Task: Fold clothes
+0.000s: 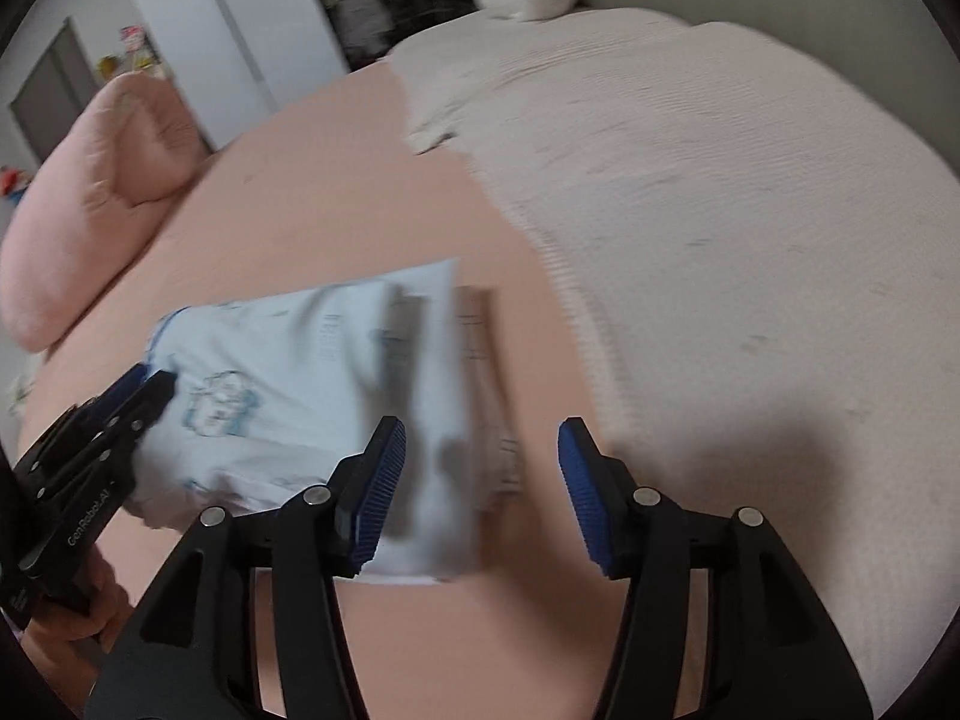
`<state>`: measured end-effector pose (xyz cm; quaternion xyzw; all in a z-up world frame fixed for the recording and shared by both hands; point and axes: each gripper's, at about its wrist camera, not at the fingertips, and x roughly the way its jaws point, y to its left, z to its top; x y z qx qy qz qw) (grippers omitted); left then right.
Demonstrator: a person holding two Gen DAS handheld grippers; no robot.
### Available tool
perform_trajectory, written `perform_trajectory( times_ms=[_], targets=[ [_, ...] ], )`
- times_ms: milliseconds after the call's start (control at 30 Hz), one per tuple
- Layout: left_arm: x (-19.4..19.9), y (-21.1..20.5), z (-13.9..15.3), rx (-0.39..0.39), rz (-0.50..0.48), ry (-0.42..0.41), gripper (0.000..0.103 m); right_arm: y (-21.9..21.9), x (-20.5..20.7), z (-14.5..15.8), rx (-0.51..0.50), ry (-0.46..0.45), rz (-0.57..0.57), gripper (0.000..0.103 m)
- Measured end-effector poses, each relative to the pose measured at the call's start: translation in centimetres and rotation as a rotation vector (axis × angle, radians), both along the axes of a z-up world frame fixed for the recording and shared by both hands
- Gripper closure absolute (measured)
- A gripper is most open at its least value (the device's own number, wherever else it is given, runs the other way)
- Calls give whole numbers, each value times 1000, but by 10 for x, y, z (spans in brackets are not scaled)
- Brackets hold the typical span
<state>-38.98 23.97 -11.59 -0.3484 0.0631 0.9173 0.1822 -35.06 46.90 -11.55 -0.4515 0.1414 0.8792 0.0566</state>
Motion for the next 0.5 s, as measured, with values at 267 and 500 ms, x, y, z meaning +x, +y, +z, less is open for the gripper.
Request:
perform_trajectory(
  times_ms=[267,500],
  targets=[
    [6,-11,13,24,9,-10,59,-24,6,7,63,6,39,47],
    [27,-40,41,77,60,22,44,-35,18,26,132,41,26,32]
  ],
)
